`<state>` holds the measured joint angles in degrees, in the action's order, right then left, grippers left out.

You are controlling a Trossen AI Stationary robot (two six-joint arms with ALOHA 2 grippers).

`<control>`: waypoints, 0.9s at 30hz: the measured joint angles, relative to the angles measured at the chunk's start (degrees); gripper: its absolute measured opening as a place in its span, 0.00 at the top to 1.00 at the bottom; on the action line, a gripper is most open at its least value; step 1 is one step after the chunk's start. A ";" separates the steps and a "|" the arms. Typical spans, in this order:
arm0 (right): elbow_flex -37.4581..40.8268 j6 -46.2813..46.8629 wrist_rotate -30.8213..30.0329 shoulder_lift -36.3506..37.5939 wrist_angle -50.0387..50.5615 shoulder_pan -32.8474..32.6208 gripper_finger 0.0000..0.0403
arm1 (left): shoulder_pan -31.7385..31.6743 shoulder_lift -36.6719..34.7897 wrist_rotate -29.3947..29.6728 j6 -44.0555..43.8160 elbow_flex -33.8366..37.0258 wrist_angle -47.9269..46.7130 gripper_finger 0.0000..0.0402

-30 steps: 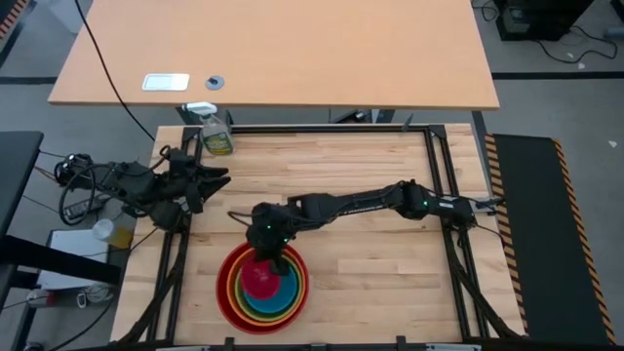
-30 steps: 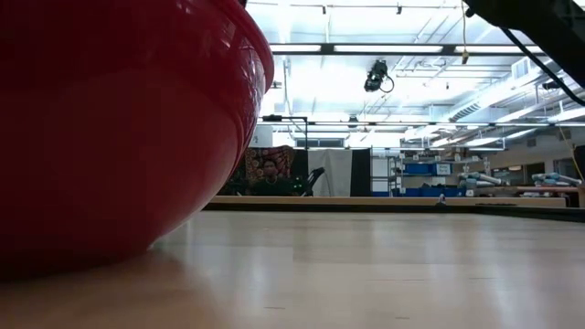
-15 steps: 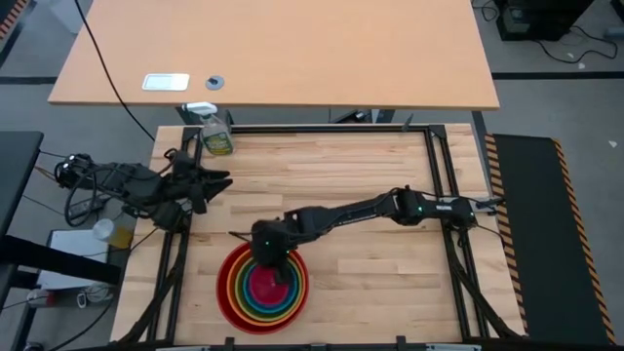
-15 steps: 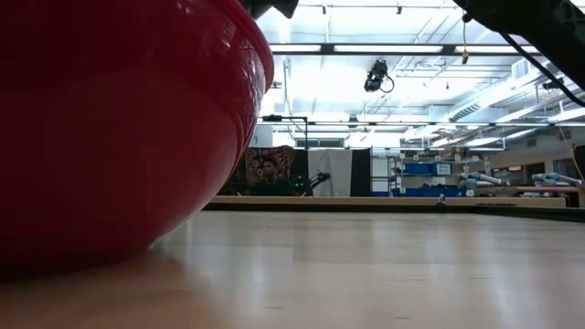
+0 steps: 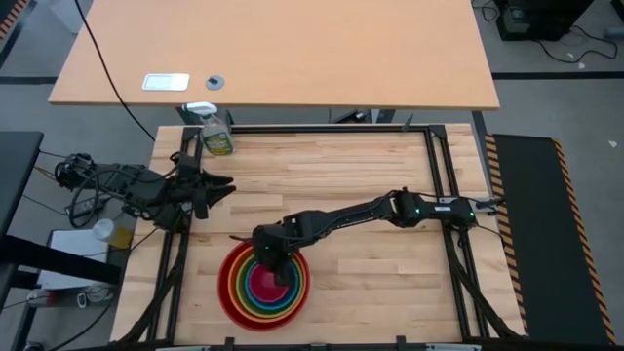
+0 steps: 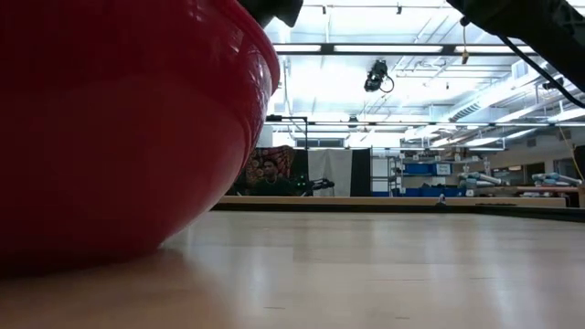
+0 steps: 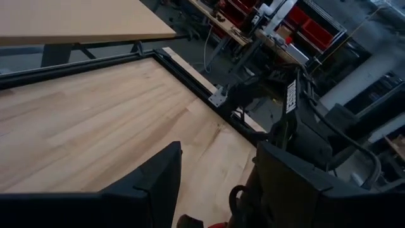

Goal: Nest bowls inside each other
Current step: Stack the pink bowl on top of the blue bowl, then return to Home Position

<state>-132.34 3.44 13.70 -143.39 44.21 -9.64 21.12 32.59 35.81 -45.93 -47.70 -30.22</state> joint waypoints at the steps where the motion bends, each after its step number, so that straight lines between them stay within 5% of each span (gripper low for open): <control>1: -0.27 0.92 0.25 0.16 0.72 0.18 0.63 | 0.00 0.03 -0.03 0.00 0.00 0.00 0.48; 11: -2.66 9.84 -5.78 7.75 4.08 1.39 0.53 | 0.00 -0.03 -1.45 1.66 0.00 -0.31 0.48; 18: -2.64 10.06 -16.52 16.40 6.11 0.38 0.53 | 0.77 -0.13 -1.63 5.93 0.00 0.05 0.48; 27: 10.54 9.00 -23.11 32.23 7.08 2.74 0.53 | 6.43 -3.87 -0.99 16.36 1.94 7.14 0.48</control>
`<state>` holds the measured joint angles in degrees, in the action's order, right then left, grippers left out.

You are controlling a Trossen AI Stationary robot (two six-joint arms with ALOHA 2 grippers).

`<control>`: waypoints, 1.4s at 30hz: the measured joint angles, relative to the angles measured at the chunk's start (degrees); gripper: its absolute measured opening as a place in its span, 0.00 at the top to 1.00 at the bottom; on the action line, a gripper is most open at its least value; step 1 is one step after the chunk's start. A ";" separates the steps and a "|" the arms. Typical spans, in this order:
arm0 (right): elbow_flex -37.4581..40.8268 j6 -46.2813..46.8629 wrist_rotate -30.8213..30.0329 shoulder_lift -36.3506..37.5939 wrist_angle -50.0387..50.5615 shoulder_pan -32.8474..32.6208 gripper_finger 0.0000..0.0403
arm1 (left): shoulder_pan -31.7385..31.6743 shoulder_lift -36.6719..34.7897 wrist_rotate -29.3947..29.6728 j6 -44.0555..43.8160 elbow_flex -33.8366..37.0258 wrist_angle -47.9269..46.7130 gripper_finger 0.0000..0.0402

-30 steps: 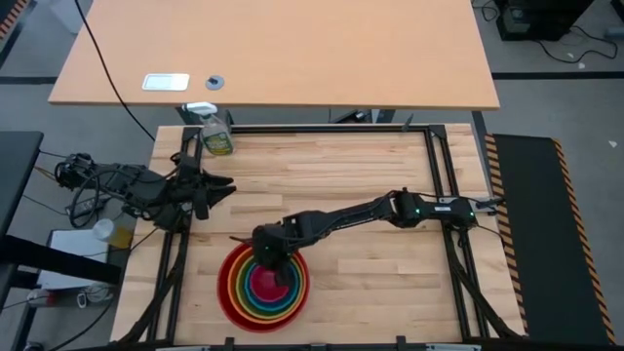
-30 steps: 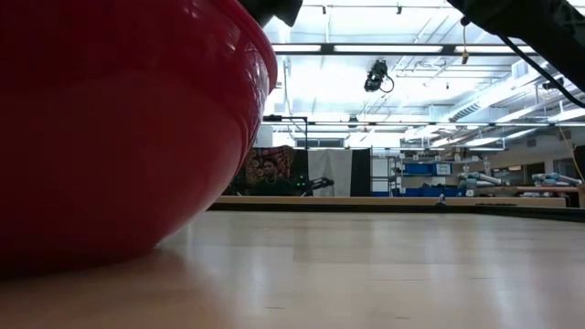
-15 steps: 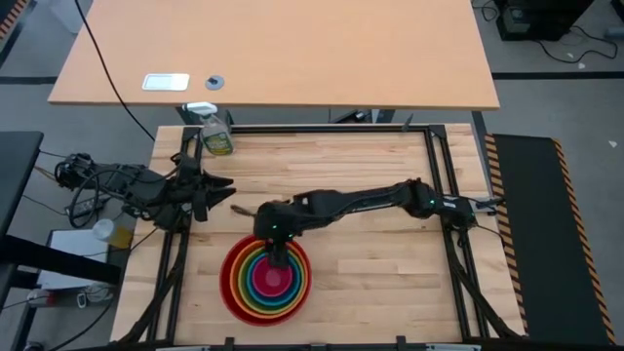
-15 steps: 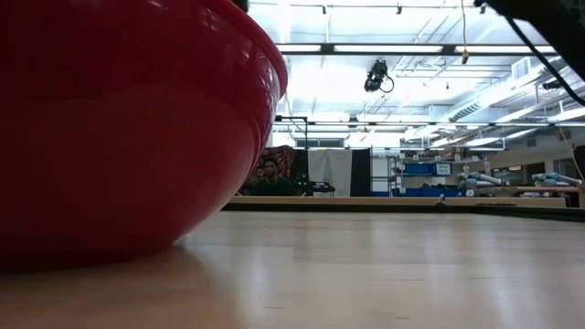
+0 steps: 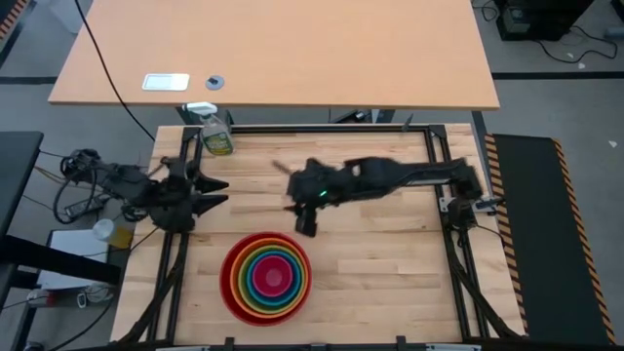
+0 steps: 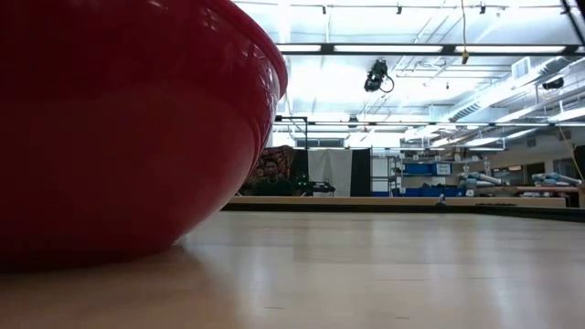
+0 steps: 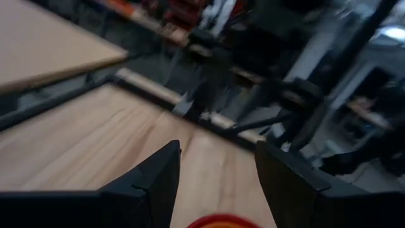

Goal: Nest bowls inside each other
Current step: Return to Home Position

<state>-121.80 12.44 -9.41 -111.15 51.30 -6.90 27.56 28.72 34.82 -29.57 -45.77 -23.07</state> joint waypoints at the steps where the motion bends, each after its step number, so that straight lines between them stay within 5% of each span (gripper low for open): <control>1: 2.38 0.02 0.11 2.14 -0.97 0.51 0.53 | 0.45 -1.04 0.01 1.44 0.76 2.04 0.48; 16: 49.68 11.76 18.41 36.15 -43.54 12.01 0.53 | -0.45 -21.28 -0.03 5.30 23.94 29.10 0.48; 29: 83.23 23.91 15.86 56.15 -77.15 17.45 0.61 | -0.45 -27.01 -1.67 4.72 35.85 46.40 0.49; 42: 98.73 27.14 10.21 69.44 -81.39 17.68 0.67 | -0.45 -27.01 -1.24 4.20 38.72 49.21 0.68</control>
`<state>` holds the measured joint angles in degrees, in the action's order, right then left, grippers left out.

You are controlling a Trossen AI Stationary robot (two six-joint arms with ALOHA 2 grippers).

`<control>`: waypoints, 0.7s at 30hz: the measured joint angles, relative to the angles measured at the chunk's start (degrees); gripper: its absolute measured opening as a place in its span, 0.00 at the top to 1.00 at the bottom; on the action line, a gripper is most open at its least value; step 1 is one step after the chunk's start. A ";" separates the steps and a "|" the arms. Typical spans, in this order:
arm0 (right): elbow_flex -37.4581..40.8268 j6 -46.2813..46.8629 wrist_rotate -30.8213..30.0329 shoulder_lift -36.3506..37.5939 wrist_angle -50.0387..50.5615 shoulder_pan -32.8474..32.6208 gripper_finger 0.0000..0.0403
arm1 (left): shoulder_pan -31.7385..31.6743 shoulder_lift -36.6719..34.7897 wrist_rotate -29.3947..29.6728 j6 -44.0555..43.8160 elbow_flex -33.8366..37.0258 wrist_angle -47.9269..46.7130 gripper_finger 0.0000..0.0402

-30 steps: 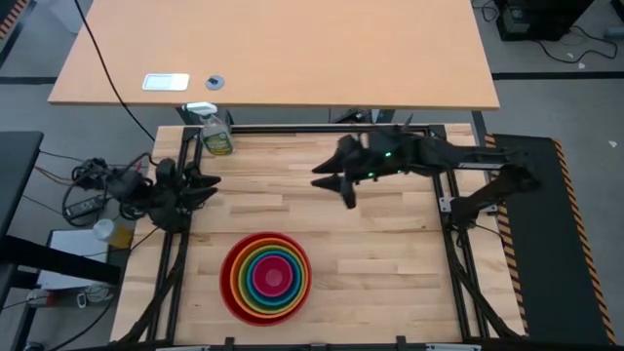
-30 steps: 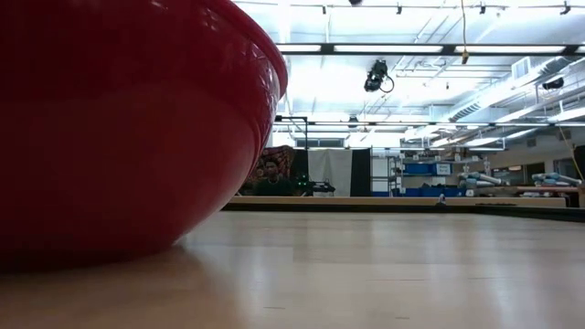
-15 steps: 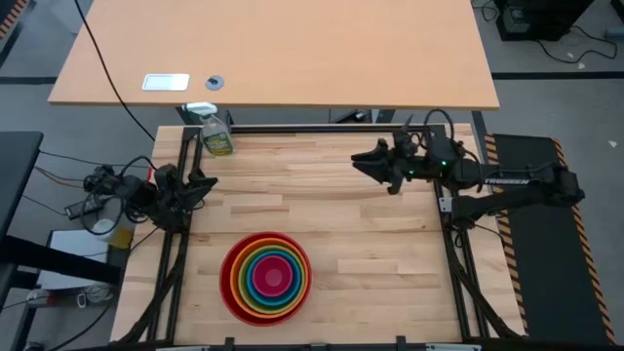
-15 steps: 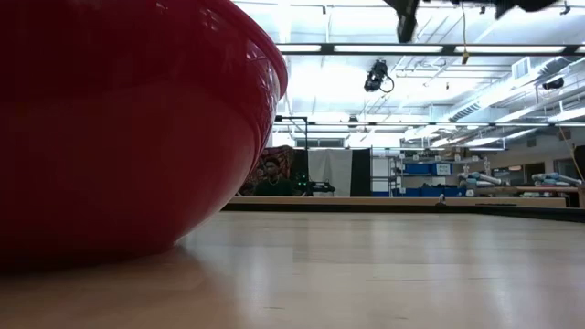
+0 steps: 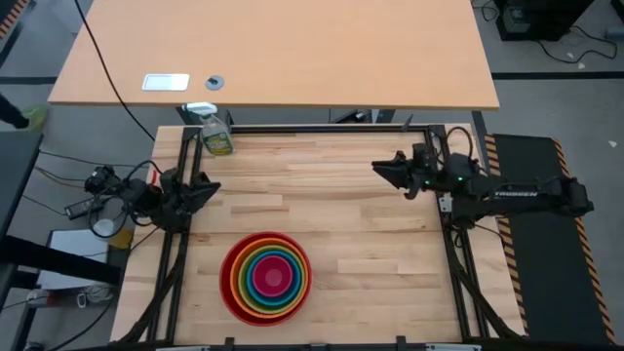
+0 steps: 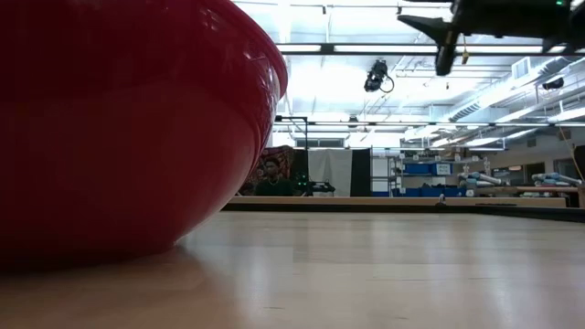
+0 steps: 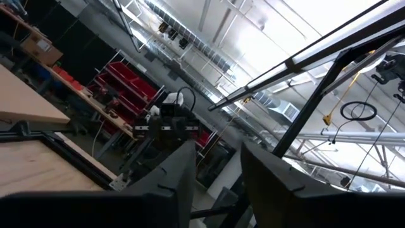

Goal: Nest bowls inside each other
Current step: Return to Home Position

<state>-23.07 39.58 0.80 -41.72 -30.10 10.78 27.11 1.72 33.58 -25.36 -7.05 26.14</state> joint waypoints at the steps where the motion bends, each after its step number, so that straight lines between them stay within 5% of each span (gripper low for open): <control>1: 0.72 0.27 -0.51 1.47 0.09 0.01 0.67 | 0.00 0.00 0.01 0.18 0.00 0.19 0.69; 21: 4.13 -4.53 -10.07 27.19 18.35 0.99 0.69 | 0.00 0.00 4.31 -0.35 0.00 -6.94 0.72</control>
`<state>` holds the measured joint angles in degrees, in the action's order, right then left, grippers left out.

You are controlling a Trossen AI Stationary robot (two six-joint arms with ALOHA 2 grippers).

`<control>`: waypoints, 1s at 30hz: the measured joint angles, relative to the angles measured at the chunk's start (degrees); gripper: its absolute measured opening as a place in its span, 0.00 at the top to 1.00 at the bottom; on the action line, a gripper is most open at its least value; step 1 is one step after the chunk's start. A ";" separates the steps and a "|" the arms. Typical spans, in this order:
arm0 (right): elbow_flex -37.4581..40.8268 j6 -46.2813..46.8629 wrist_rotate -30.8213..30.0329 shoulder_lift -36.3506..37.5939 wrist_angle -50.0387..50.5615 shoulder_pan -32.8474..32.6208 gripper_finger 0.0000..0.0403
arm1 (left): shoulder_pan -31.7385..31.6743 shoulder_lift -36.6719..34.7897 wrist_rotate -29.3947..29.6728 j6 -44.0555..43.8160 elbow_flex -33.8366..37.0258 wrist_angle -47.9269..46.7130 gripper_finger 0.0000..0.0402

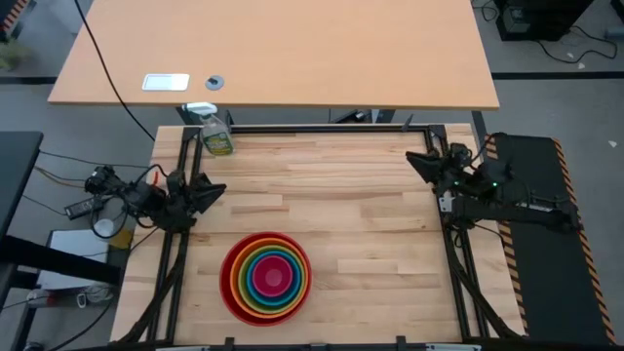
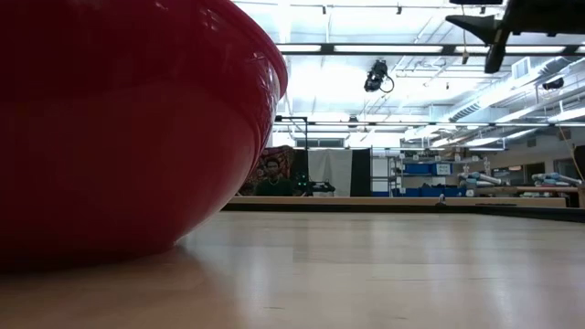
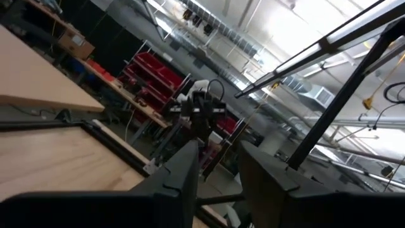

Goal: Nest bowls inside each other
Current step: Return to Home Position

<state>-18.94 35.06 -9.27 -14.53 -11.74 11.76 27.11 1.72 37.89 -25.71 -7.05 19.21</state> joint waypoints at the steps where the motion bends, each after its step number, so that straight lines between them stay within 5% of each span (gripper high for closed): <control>1: 0.00 -0.16 -0.14 1.07 0.82 0.20 0.69 | 0.00 0.00 0.03 -0.42 0.00 -0.54 0.72; 15: 4.82 1.73 -1.24 14.53 5.98 1.19 0.69 | -0.04 0.00 0.43 -3.31 0.00 -4.63 0.72; 25: 18.00 9.28 -1.63 14.28 -9.82 1.19 0.69 | -0.04 0.11 0.42 -9.09 0.00 -10.23 0.72; 30: 18.60 10.01 -1.70 14.18 -8.00 1.21 0.71 | -0.04 0.11 0.42 -13.65 0.00 -16.14 0.72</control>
<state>-0.34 45.07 -10.97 -0.35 -19.74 12.98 27.07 1.83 38.30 -39.36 -7.05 3.06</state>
